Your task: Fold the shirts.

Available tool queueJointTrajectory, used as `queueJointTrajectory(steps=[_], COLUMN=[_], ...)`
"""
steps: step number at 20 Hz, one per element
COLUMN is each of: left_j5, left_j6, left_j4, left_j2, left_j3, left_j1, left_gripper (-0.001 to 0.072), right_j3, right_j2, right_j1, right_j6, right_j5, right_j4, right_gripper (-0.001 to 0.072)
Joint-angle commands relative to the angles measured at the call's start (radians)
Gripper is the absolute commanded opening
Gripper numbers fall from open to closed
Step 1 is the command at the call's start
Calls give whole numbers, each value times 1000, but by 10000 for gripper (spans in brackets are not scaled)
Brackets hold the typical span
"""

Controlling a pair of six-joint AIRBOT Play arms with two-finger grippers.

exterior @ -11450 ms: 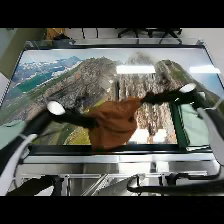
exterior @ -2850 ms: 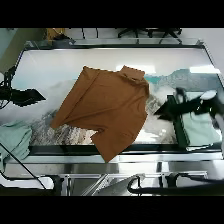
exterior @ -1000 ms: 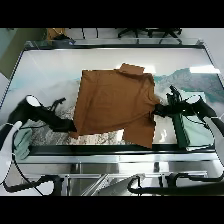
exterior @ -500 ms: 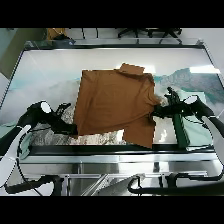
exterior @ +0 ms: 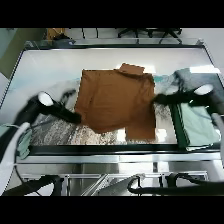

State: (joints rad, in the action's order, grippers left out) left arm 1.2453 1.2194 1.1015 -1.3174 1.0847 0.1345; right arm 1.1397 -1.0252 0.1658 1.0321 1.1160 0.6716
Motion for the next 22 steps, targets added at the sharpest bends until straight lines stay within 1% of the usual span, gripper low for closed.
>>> queueJointTrajectory(steps=[1, 3, 4, 6, 8, 9, 10, 12, 13, 15, 16, 17, 18, 19, 20, 22], left_j5=[52, -6, -44, -113, -134, -132, -118, -81, -77, -75, -73, -82, -114, -166, -222, -373], left_j6=[-35, -9, 27, 86, 141, 161, 163, 163, 162, 138, 116, 102, 89, 89, 89, 95], left_j4=[-344, -504, -531, -500, -434, -412, -415, -444, -485, -575, -586, -572, -529, -446, -340, -129], left_j2=[188, 292, 329, 393, 436, 461, 479, 533, 547, 548, 533, 501, 455, 399, 334, 156], left_j3=[315, 572, 694, 919, 1048, 1064, 1050, 932, 859, 704, 634, 563, 497, 442, 395, 331], left_j1=[-108, -223, -280, -398, -524, -600, -670, -785, -809, -795, -756, -681, -579, -480, -375, -186], left_gripper=[8, 9, 9, 9, 9, 9, 9, 9, 9, 9, 9, 9, 9, 10, 10, 10], right_j3=[315, 577, 704, 917, 1019, 1027, 1026, 1024, 1023, 1006, 971, 918, 859, 797, 745, 668], right_j2=[159, 210, 221, 220, 225, 230, 233, 211, 187, 121, 81, 40, 1, -44, -89, -199], right_j1=[51, 101, 126, 171, 201, 203, 202, 202, 202, 201, 196, 173, 131, 82, 37, -45], right_j6=[-83, -82, -73, -51, -42, -37, -37, -37, -37, -37, -39, -56, -80, -100, -102, -101], right_j5=[31, 23, 10, -32, -102, -124, -121, -87, -64, 13, 56, 84, 89, 82, 66, -27], right_j4=[-213, -227, -227, -214, -209, -209, -209, -225, -245, -312, -362, -392, -377, -322, -245, -82], right_gripper=[14, 15, 15, 14, 14, 14, 14, 14, 14, 14, 14, 14, 14, 14, 14, 14])
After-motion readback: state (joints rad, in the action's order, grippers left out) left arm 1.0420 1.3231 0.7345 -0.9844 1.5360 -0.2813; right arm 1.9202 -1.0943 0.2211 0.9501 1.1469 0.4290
